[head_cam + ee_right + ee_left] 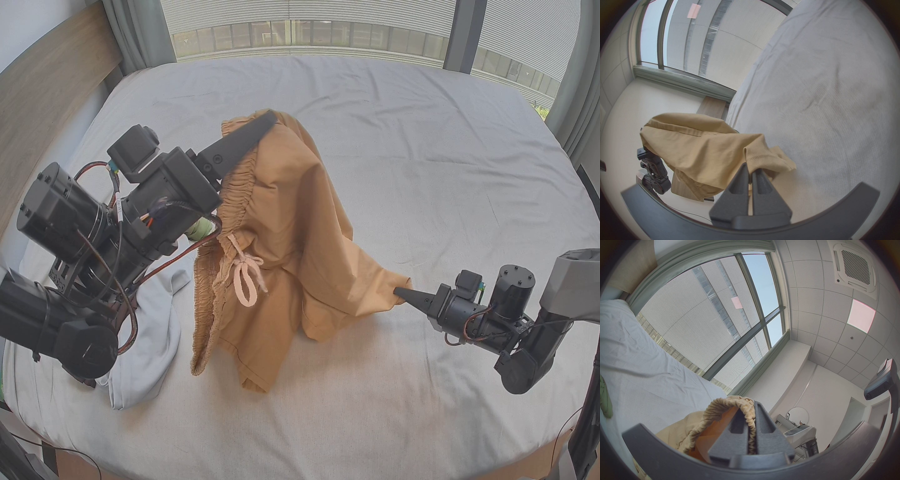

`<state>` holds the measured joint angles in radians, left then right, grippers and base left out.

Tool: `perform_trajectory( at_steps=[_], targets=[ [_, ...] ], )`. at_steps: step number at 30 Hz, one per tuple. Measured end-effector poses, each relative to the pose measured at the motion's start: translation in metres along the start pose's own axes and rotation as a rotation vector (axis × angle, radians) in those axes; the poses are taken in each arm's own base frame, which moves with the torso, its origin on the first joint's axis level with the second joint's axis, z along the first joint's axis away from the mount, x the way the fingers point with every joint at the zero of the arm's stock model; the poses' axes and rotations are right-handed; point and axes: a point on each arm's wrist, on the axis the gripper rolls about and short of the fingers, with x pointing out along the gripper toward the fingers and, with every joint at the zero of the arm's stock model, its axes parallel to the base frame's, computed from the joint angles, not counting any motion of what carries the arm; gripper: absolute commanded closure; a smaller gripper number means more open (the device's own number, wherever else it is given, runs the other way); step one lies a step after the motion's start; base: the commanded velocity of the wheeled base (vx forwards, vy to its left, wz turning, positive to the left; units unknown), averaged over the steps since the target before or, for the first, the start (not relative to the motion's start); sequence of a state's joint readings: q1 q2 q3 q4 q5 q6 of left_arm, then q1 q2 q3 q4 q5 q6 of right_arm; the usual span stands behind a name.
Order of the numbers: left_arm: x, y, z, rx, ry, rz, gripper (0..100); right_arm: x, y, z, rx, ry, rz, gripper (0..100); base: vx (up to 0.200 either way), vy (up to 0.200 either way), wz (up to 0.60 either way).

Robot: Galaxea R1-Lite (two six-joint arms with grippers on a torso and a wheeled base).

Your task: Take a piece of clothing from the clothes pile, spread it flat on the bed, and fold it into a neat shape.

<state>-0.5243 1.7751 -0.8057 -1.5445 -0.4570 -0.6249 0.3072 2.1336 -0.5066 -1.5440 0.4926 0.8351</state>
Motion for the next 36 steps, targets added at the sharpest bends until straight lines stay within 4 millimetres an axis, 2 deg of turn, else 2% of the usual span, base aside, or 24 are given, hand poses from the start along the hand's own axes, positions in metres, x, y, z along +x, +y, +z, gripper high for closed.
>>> perform_trajectory(
  at_steps=[6, 7, 14, 20, 27, 36],
  targets=[
    [-0.002, -0.001, 0.001, -0.003, 0.001, 0.001, 100, -0.017, 0.024, 0.018, -0.042, -0.057, 0.050, 100, 0.000, 0.000, 0.00],
    [-0.002, -0.002, 0.002, -0.002, -0.001, -0.001, 100, -0.034, 0.046, 0.039, -0.091, -0.132, 0.099, 100, 0.000, 0.000, 0.00],
    [-0.005, -0.001, -0.001, -0.020, 0.010, 0.009, 100, -0.052, 0.065, 0.057, -0.142, -0.186, 0.153, 100, 0.000, 0.000, 0.00],
    [-0.020, 0.007, -0.013, -0.049, 0.062, 0.069, 100, -0.068, 0.076, 0.068, -0.177, -0.232, 0.172, 100, 0.000, 0.000, 0.00],
    [-0.038, 0.031, -0.026, -0.070, 0.116, 0.170, 100, -0.072, 0.064, 0.068, -0.172, -0.234, 0.127, 100, 0.000, 0.000, 0.00],
    [-0.052, 0.062, -0.045, -0.092, 0.167, 0.272, 100, -0.060, 0.021, 0.052, -0.161, -0.134, 0.034, 100, 0.000, 0.000, 0.00]
  ],
)
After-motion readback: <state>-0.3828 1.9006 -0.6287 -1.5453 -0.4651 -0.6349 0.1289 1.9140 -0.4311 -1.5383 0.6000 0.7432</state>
